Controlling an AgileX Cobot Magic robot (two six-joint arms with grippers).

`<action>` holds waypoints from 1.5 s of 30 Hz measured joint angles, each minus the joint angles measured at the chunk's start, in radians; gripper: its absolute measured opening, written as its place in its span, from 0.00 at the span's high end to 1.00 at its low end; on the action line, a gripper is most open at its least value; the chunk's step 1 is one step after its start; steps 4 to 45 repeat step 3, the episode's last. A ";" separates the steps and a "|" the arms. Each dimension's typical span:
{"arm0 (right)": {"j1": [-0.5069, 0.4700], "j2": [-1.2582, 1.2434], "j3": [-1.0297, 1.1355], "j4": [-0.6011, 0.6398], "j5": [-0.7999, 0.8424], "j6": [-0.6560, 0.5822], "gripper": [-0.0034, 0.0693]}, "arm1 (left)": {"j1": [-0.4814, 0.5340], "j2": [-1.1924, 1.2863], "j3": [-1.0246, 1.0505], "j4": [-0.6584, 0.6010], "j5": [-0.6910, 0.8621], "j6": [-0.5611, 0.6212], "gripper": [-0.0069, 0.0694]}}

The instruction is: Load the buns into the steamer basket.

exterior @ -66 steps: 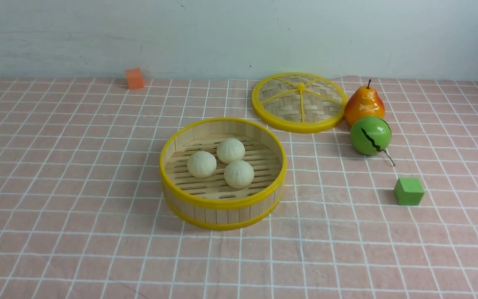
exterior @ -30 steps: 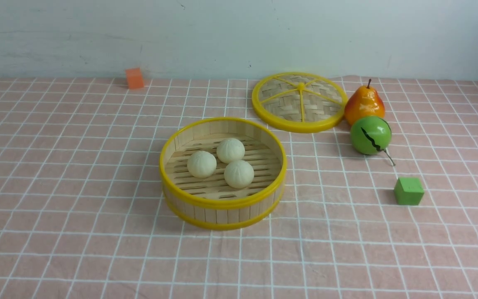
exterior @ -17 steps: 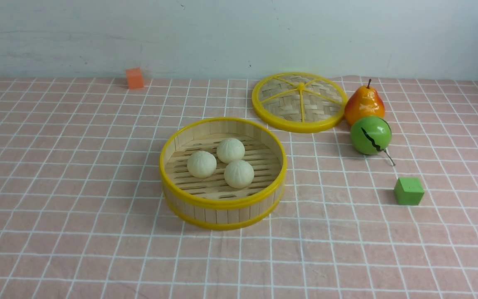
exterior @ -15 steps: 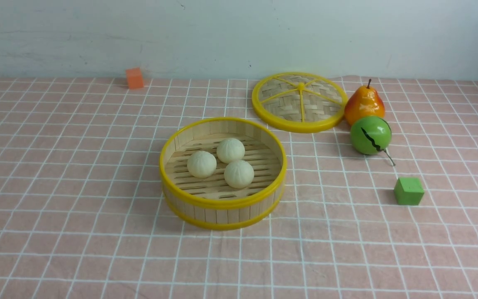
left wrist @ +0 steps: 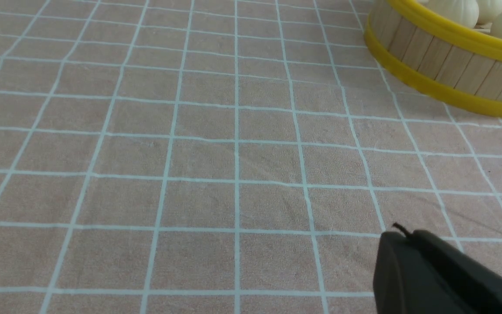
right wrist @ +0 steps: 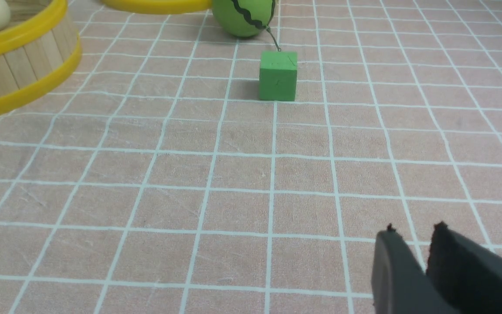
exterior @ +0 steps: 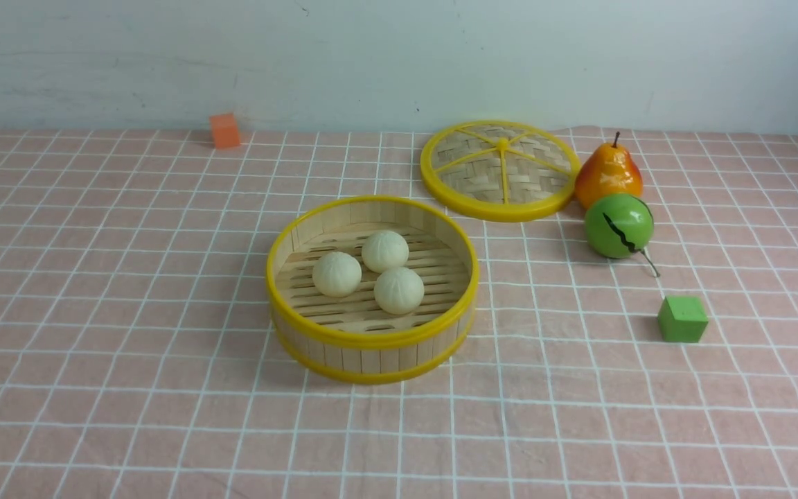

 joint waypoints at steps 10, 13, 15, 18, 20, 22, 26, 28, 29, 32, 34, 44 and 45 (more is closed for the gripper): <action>0.000 0.000 0.000 0.000 0.000 0.000 0.77 | 0.000 0.000 0.000 0.000 0.000 0.000 0.91; 0.000 0.000 0.000 0.000 0.000 0.000 0.77 | 0.000 0.000 0.000 0.000 0.000 0.000 0.91; 0.000 0.000 0.000 0.000 0.000 0.000 0.77 | 0.000 0.000 0.000 0.000 0.000 0.000 0.91; 0.000 0.000 0.000 0.000 0.000 0.000 0.77 | 0.000 0.000 0.000 0.000 0.000 0.000 0.91; 0.000 0.000 0.000 0.000 0.000 0.000 0.77 | 0.000 0.000 0.000 0.000 0.000 0.000 0.91; 0.000 0.000 0.000 0.000 0.000 0.000 0.77 | 0.000 0.000 0.000 0.000 0.000 0.000 0.91; 0.000 0.000 0.000 0.000 0.000 0.000 0.77 | 0.000 0.000 0.000 0.000 0.000 0.000 0.91; 0.000 0.000 0.000 0.000 0.000 0.000 0.77 | 0.000 0.000 0.000 0.000 0.000 0.000 0.91; 0.000 0.000 0.000 0.000 0.000 0.000 0.77 | 0.000 0.000 0.000 0.000 0.000 0.000 0.91; 0.000 0.000 0.000 0.000 0.000 0.000 0.77 | 0.000 0.000 0.000 0.000 0.000 0.000 0.91; 0.000 0.000 0.000 0.000 0.000 0.000 0.77 | 0.000 0.000 0.000 0.000 0.000 0.000 0.91; 0.000 0.000 0.000 0.000 0.000 0.000 0.77 | 0.000 0.000 0.000 0.000 0.000 0.000 0.91; 0.000 0.000 0.000 0.000 0.000 0.000 0.77 | 0.000 0.000 0.000 0.000 0.000 0.000 0.91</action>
